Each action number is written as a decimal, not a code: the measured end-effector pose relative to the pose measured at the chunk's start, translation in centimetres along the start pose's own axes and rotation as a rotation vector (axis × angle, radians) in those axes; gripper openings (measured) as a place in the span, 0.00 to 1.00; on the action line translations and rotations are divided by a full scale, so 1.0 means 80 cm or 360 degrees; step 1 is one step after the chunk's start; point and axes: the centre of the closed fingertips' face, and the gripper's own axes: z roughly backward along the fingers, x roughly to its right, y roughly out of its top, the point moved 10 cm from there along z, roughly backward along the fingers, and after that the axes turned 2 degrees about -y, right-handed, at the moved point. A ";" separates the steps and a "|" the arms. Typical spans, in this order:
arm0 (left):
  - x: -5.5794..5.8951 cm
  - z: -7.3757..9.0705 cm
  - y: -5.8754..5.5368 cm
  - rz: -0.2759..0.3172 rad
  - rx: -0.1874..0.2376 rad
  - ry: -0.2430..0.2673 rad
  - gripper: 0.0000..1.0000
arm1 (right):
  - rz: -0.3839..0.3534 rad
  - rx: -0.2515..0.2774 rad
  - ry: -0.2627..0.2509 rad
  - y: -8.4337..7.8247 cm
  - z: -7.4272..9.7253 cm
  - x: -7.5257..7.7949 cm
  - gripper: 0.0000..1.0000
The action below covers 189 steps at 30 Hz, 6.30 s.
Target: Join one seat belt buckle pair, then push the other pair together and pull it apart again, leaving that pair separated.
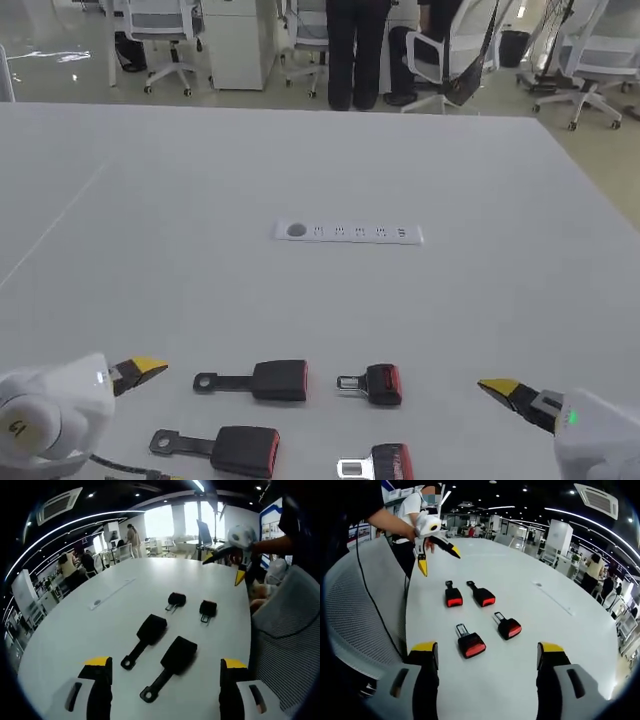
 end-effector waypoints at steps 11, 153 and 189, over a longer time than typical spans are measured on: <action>-0.005 -0.028 0.007 -0.0141 -0.0106 -0.0149 0.79 | 0.0149 -0.0089 0.0140 -0.006 -0.023 -0.005 0.70; -0.020 -0.122 -0.016 -0.0444 -0.0736 -0.0577 0.32 | 0.0312 -0.0227 0.0527 0.020 -0.197 -0.043 0.32; -0.018 -0.120 -0.019 -0.0442 -0.0673 -0.0569 0.32 | 0.0271 -0.0209 0.0506 0.023 -0.200 -0.054 0.29</action>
